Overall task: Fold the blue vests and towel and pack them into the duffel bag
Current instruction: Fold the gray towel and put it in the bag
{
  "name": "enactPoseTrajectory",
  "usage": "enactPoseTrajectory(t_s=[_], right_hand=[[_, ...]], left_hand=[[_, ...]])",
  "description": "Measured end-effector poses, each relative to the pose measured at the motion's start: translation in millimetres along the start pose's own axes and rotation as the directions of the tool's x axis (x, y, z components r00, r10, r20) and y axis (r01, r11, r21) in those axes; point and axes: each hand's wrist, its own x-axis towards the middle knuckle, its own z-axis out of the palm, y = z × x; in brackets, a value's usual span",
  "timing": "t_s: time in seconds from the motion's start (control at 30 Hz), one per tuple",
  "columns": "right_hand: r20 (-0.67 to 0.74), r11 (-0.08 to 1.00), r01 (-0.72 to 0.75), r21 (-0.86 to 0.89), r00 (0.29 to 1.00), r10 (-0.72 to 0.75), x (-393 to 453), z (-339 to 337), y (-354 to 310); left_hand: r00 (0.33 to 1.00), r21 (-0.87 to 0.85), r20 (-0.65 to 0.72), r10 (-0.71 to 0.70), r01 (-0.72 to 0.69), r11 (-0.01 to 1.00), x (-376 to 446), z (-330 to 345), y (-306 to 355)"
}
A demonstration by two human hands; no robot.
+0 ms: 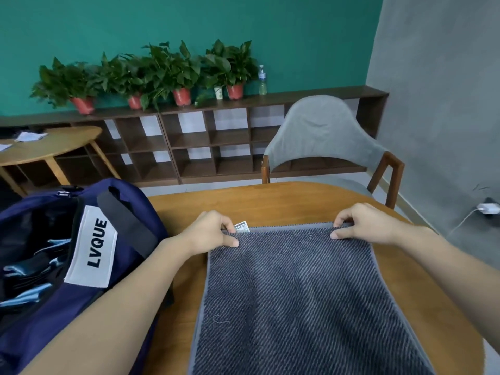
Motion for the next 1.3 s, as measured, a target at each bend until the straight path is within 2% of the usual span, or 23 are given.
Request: enactPoseTrajectory(t_s=[0.3,0.47,0.6,0.83,1.03,1.13,1.3], right_hand=[[-0.167,0.999,0.045,0.012,0.985,-0.042,-79,-63,-50],[-0.352,0.994,0.084,0.066,0.934,-0.055,-139,-101,-86],[-0.427,0.986,0.142,0.090,0.900,-0.090,-186,-132,-121],[-0.491,0.966,0.241,0.094,0.855,-0.166,-257,-172,-173],[-0.547,0.954,0.284,0.097,0.816,-0.187,-281,-184,-193],[-0.524,0.964,0.250,0.089,0.835,-0.168,-273,-181,-190],[-0.454,0.983,0.178,0.037,0.879,-0.142,-226,-157,-161]], left_hand=[[0.986,-0.036,-0.123,0.110,-0.115,0.993,-78,-65,62],[0.961,-0.080,-0.235,0.147,-0.170,0.982,-134,-103,94],[0.928,-0.050,-0.324,0.183,-0.210,0.976,-182,-132,125],[0.868,0.025,-0.432,0.245,-0.260,0.965,-260,-175,160],[0.842,0.055,-0.468,0.268,-0.275,0.960,-292,-195,171],[0.845,0.054,-0.460,0.273,-0.281,0.958,-286,-194,168],[0.895,0.090,-0.362,0.261,-0.245,0.965,-230,-167,140]])
